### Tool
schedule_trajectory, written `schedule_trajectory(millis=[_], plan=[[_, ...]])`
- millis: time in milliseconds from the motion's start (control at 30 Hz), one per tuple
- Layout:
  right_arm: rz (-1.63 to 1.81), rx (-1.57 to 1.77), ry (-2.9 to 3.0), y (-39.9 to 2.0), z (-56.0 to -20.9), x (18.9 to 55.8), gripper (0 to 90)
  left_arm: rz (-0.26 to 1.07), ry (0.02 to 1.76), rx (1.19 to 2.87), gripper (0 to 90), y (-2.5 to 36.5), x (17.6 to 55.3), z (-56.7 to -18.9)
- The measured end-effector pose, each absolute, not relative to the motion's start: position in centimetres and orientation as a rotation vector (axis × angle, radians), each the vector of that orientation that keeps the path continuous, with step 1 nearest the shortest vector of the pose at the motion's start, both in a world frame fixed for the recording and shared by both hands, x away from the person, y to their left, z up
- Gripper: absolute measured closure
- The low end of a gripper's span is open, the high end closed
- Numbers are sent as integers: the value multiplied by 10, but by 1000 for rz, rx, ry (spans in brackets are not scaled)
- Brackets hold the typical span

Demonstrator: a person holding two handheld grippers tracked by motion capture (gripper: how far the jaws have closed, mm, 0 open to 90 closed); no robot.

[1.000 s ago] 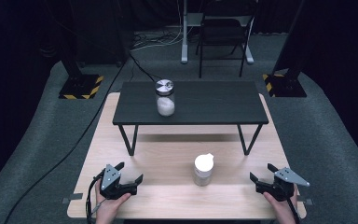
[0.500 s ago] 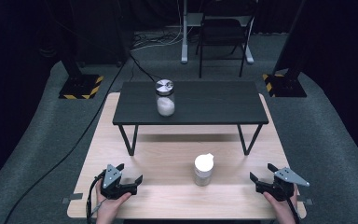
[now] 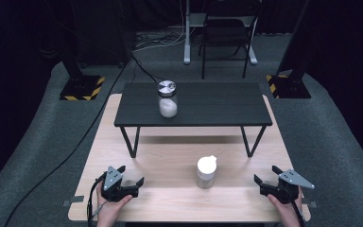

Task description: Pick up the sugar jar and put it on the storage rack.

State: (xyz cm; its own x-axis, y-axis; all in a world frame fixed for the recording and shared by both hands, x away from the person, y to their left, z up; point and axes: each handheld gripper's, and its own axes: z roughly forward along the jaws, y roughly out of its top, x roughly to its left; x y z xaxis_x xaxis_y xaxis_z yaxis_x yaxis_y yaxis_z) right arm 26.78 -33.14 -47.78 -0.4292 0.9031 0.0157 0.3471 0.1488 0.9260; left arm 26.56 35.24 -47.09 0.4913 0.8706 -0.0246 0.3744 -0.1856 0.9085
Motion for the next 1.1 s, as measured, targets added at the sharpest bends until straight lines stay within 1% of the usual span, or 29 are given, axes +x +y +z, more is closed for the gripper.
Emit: schedule_trajectory(millis=[1100], plan=[[1263,1187,1872,-330,-477,268,131,639,1054,1780,93,352,266,-470]])
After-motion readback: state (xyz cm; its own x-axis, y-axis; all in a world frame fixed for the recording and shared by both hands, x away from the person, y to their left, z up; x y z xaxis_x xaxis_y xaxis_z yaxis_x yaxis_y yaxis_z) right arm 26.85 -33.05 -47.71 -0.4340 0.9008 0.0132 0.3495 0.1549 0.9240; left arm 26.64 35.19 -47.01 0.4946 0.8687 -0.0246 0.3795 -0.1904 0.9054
